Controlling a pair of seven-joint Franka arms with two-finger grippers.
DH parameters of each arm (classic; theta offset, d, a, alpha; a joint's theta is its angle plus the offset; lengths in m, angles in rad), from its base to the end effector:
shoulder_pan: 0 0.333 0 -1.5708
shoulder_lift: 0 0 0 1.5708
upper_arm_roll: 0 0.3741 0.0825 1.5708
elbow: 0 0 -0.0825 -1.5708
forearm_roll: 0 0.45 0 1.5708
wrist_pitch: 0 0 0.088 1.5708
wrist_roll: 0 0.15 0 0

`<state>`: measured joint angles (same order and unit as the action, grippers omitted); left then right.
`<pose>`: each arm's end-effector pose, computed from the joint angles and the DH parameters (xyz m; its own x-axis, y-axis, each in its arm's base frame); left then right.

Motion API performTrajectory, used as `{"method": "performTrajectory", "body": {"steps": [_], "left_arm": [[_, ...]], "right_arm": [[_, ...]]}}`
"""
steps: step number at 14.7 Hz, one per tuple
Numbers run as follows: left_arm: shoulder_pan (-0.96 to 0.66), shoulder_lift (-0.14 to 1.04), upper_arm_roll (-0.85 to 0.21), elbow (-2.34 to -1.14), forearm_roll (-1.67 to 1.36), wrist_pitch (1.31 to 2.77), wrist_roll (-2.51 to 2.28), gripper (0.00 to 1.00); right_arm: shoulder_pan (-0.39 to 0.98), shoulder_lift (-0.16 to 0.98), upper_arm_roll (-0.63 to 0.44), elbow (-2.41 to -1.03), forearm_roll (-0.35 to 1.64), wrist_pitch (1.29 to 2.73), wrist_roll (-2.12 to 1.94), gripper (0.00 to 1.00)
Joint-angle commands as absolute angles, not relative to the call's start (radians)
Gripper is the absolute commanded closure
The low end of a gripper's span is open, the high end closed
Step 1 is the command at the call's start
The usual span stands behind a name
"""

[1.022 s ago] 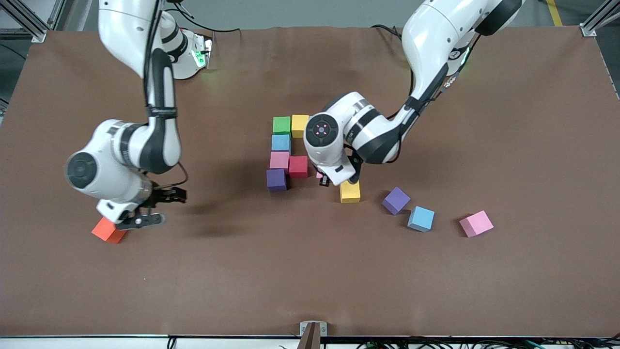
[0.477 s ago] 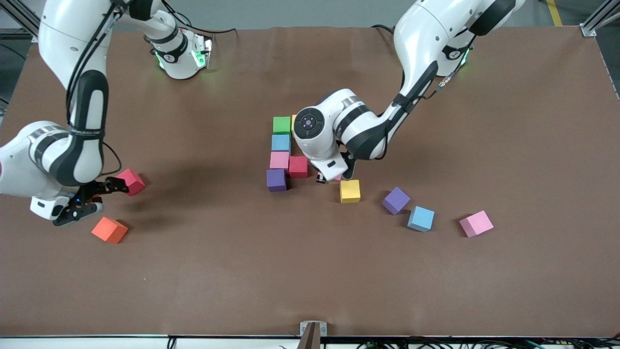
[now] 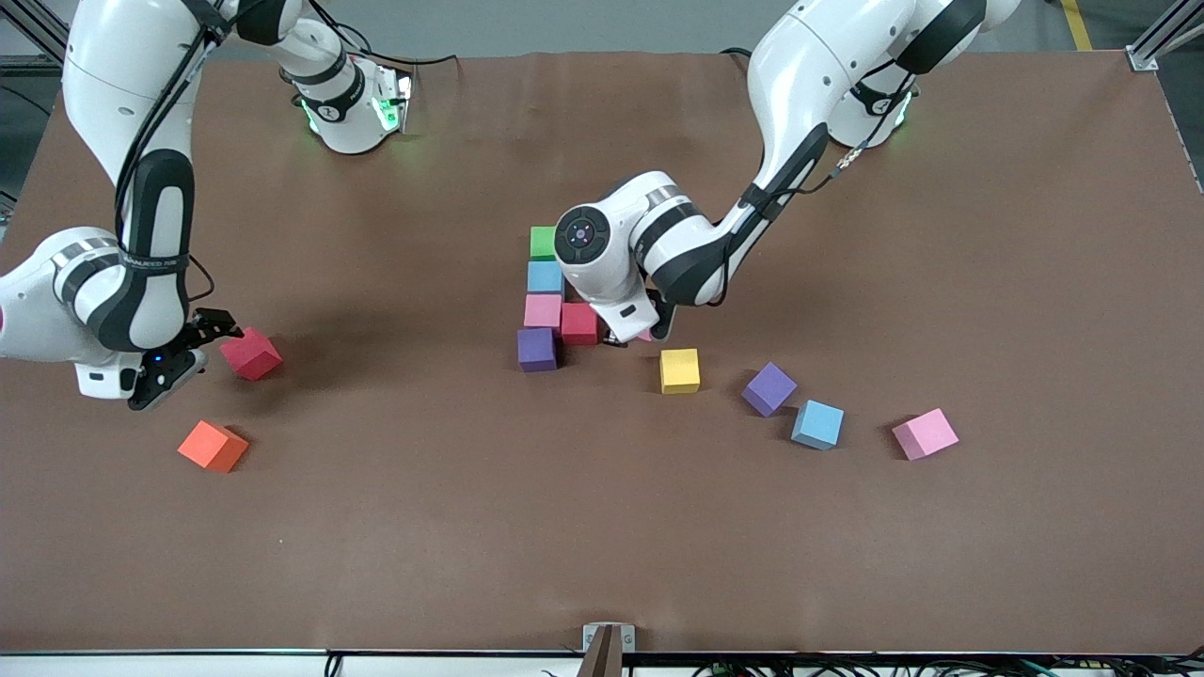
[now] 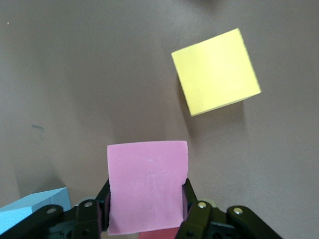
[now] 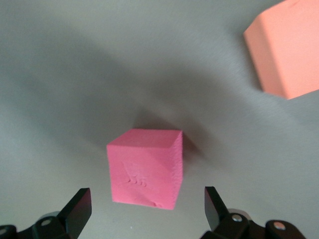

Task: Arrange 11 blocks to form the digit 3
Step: 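Move the right gripper to the red cube beside the orange cube, then grasp the red cube with the right gripper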

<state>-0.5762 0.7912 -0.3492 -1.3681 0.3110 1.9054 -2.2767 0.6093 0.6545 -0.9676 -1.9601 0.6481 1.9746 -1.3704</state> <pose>0.5449 -0.5839 0.2132 0.2848 0.9473 0.1470 0.9539 -0.2649 -0.1412 0.6162 -0.1577 0.2040 0.7732 0.6281 -0.0873 0.5932 -0.7651 -0.2506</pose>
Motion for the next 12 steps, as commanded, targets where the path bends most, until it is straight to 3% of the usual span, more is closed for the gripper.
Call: {"method": "performTrajectory", "body": {"steps": [1, 4, 12], "left_arm": [[-0.615, 0.801, -0.315, -1.362, 0.333, 1.902, -2.299, 0.88], [-0.693, 0.802, -0.229, -1.358, 0.328, 1.908, -2.306, 0.88], [-0.692, 0.83, -0.222, -1.318, 0.325, 1.947, -2.417, 0.88]], "right_arm": [[0.63, 0.595, -0.966, -2.039, 0.663, 2.008, -1.402, 0.0], [0.658, 0.587, -0.966, -2.065, 0.684, 2.039, -1.401, 0.0], [0.686, 0.595, -0.968, -2.095, 0.716, 2.134, -1.356, 0.0]]}}
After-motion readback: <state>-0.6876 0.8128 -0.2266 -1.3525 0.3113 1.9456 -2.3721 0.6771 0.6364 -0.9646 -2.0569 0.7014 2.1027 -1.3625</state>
